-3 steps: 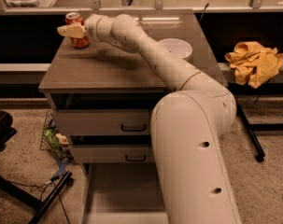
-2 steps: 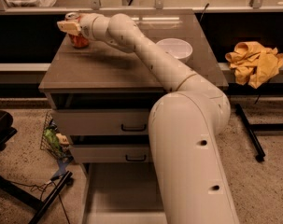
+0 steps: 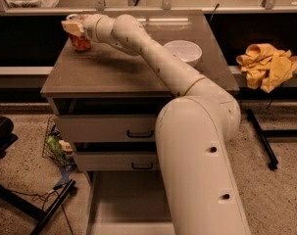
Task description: Place coke can into bottom drawer
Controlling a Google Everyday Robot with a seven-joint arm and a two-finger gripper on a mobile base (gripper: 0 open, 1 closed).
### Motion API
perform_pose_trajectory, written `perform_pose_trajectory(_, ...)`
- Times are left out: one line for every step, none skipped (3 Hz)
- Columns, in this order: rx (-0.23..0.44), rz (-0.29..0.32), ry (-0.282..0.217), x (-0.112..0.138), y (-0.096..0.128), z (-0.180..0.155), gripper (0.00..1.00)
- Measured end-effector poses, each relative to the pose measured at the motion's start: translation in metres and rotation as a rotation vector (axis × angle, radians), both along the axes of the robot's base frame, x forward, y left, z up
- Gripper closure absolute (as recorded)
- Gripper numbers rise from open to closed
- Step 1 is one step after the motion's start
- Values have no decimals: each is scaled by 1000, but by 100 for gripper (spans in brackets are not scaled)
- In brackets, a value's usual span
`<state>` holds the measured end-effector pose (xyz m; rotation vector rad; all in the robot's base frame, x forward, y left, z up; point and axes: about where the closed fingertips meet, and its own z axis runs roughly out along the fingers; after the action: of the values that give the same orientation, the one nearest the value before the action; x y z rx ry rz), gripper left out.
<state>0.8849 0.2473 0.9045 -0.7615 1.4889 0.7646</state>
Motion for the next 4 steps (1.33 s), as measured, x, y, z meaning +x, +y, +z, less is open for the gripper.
perform_pose_trajectory(0, 3, 1, -1, 3, -1, 100)
perform_pose_trajectory(0, 4, 1, -1, 3, -1, 100)
perform_pose_trajectory(7, 16, -16, -6, -7, 25, 100)
perform_pose_trajectory(9, 12, -77, -34, -51, 86, 100)
